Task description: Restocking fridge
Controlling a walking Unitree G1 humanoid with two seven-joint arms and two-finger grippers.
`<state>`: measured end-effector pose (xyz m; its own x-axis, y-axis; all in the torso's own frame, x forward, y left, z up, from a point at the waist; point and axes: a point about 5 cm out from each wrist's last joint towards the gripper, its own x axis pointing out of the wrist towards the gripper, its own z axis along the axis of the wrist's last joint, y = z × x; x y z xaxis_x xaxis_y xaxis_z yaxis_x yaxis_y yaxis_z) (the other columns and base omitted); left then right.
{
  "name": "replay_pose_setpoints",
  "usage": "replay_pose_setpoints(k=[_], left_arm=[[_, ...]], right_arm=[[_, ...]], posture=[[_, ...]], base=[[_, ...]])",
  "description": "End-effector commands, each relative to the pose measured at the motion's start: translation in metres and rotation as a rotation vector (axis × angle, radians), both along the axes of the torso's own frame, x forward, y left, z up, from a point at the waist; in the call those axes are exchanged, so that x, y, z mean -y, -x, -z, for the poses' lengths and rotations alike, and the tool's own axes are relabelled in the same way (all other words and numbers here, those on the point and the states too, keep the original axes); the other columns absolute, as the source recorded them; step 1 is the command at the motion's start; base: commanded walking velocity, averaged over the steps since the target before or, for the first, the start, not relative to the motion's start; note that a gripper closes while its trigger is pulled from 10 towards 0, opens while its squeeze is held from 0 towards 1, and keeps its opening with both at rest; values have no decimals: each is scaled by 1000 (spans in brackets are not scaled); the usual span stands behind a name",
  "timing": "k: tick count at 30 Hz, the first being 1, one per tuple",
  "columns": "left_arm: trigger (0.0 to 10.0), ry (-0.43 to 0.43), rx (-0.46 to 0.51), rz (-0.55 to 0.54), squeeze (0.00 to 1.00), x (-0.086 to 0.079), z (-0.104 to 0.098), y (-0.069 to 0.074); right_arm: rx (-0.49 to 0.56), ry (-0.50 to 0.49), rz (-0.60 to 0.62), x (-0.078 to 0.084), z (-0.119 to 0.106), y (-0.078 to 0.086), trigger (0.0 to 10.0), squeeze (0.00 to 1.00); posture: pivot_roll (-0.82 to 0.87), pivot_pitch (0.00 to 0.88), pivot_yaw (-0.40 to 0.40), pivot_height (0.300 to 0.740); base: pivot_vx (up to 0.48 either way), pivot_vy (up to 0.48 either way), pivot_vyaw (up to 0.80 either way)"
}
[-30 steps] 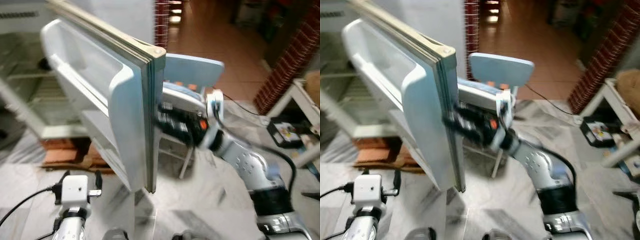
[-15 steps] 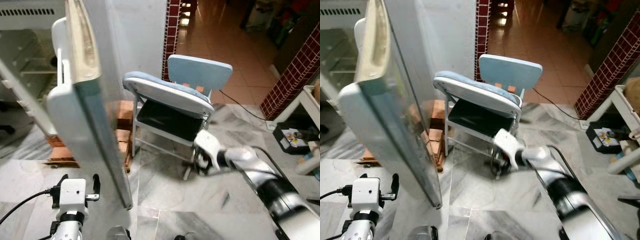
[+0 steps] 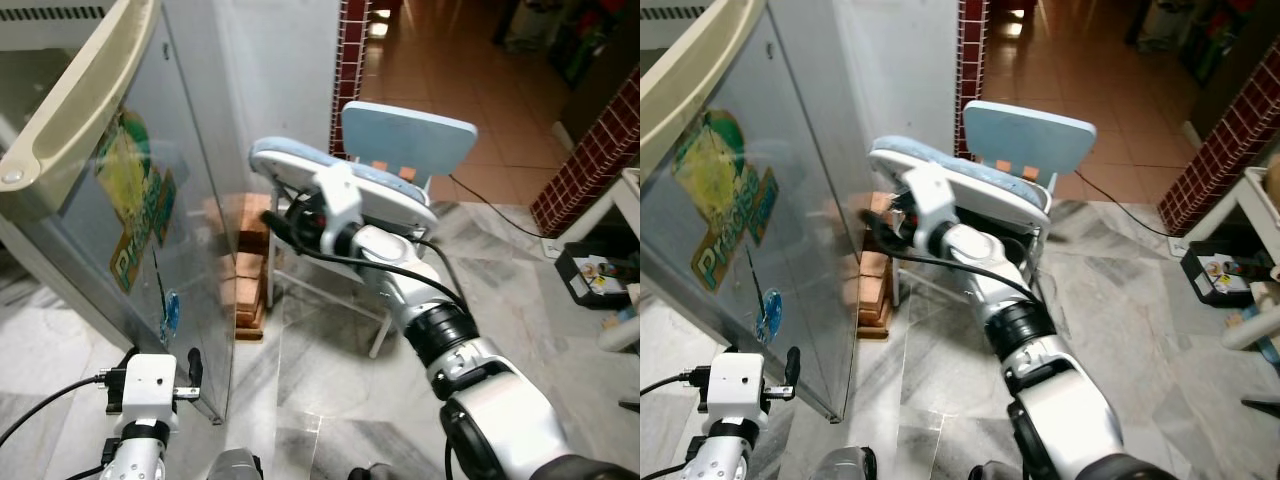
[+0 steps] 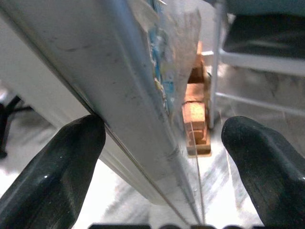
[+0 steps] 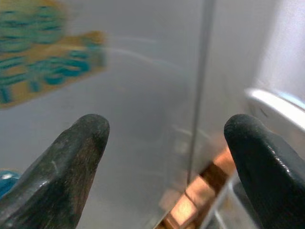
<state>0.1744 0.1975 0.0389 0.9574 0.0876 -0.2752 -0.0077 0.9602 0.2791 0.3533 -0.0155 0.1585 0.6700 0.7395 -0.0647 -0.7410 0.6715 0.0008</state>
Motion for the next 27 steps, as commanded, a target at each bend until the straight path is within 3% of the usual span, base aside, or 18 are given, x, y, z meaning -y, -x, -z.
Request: replay_pose_setpoints(k=[1, 3, 5, 6, 7, 9, 10, 11, 13, 15, 16, 23, 27], left_arm=[[10000, 1, -21, 95, 0, 9, 2, -5], [10000, -40, -1, 28, 0, -10, -4, -19], [10000, -86, 31, -112, 0, -36, -10, -25], [10000, -136, 76, -340, 0, -75, -20, -22], [10000, -136, 76, -340, 0, -75, -20, -22], [10000, -159, 99, -490, 0, -104, -26, -13], [10000, -159, 99, -490, 0, -104, -26, -13], [10000, -196, 113, -506, 0, -113, -30, -6], [10000, -205, 117, -493, 0, -113, -32, -5], [10000, -185, 144, -391, 0, -92, -34, -11], [10000, -185, 144, -391, 0, -92, -34, -11], [10000, -96, 251, -188, 0, -37, -42, -30], [10000, -65, 258, -148, 0, -24, -41, -29]], right_arm=[[-17, 48, 14, 8, 15, 3, 10000, 0], [-62, 97, 73, 22, 33, 2, 10000, 0], [-77, 112, 101, 33, 40, 2, 10000, 0], [-88, 137, 127, 47, 47, 3, 10000, 0], [-88, 137, 127, 47, 47, 3, 10000, 0], [-102, 158, 151, 59, 53, 4, 10000, 0], [-102, 158, 151, 59, 53, 4, 10000, 0], [-120, 168, 179, 69, 59, 6, 10000, 0], [-123, 172, 186, 71, 61, 6, 10000, 0], [-135, 185, 209, 77, 67, 7, 10000, 0], [-135, 185, 209, 77, 67, 7, 10000, 0], [-126, 199, 268, 87, 75, 12, 10000, 0], [-116, 180, 326, 94, 79, 16, 10000, 0]], posture=[[146, 87, -24, 740], [142, 87, -29, 740], [137, 87, -28, 740], [130, 87, -23, 740], [130, 87, -23, 740], [130, 87, -23, 740], [130, 87, -23, 740], [128, 90, -16, 740], [128, 90, -16, 740], [129, 91, -14, 740], [129, 91, -14, 740], [124, 84, -21, 740], [115, 80, -16, 740]], base=[[0, 0, 0], [0, 0, 0], [0, 0, 0], [0, 0, 0], [0, 0, 0], [0, 0, 0], [0, 0, 0], [0, 0, 0], [0, 0, 0], [0, 0, 0], [0, 0, 0], [0, 0, 0], [0, 0, 0]])
